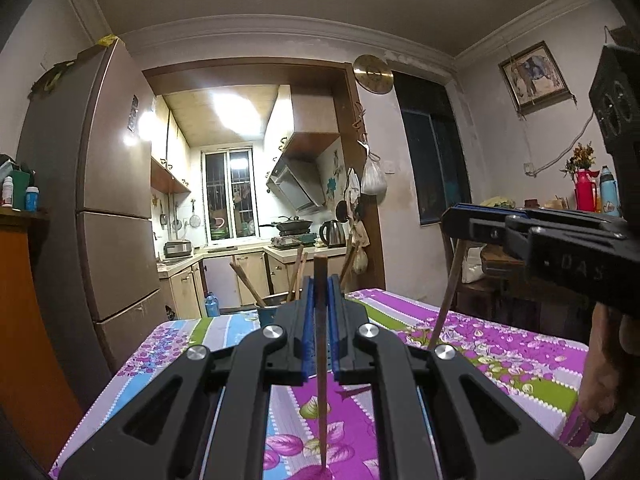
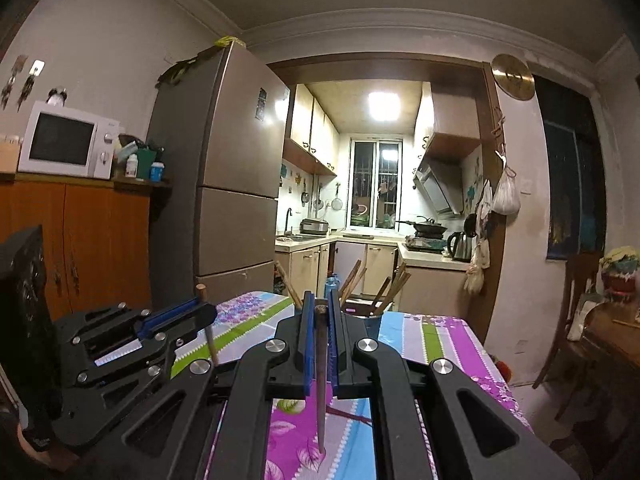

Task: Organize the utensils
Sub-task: 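Lift both held chopsticks up and carry them over the blue holder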

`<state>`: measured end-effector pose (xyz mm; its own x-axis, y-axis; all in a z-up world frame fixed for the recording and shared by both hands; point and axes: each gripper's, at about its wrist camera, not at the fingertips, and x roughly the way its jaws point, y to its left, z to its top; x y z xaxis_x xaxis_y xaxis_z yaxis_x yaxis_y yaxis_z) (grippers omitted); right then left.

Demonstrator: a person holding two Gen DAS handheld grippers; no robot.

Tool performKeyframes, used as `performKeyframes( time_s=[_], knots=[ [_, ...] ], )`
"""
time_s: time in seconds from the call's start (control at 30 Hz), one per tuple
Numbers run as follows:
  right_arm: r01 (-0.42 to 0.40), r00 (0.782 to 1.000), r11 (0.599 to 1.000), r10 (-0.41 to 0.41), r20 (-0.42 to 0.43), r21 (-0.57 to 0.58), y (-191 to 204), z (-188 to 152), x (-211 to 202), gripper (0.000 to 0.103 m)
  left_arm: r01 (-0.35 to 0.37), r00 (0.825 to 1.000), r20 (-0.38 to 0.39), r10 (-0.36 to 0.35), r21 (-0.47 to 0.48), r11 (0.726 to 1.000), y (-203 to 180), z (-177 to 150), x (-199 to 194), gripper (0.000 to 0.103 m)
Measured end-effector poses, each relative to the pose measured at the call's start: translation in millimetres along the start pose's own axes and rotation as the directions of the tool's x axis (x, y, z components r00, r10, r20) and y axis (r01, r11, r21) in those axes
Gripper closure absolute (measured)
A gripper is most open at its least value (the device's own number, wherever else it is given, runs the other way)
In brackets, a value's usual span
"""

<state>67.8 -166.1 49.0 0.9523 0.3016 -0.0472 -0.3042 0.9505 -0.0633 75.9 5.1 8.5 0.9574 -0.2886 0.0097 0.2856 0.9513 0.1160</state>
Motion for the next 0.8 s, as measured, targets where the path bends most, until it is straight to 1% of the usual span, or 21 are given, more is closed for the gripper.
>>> performKeyframes(
  time_s=[0.33,0.5,0.63,0.8],
  knots=[
    [-0.033,0.999,0.999,0.033,-0.018,-0.001,-13,30,26,0.096,0.010,1.000,-0.010,-0.011,-0.050,0.999,16,13,11,0.098],
    [-0.049,0.998,0.999,0.049,-0.024,0.005,-23,49,42,0.096,0.009,1.000,-0.008,-0.010,-0.068,0.998,26,24,23,0.098],
    [-0.054,0.998,0.998,0.055,-0.030,0.027,-38,69,60,0.096,0.002,1.000,0.007,-0.001,-0.081,0.997,37,41,38,0.098],
    [-0.064,0.998,0.997,0.066,-0.024,0.048,-57,106,86,0.096,-0.004,0.999,0.047,0.009,-0.097,0.995,53,75,59,0.098]
  ],
)
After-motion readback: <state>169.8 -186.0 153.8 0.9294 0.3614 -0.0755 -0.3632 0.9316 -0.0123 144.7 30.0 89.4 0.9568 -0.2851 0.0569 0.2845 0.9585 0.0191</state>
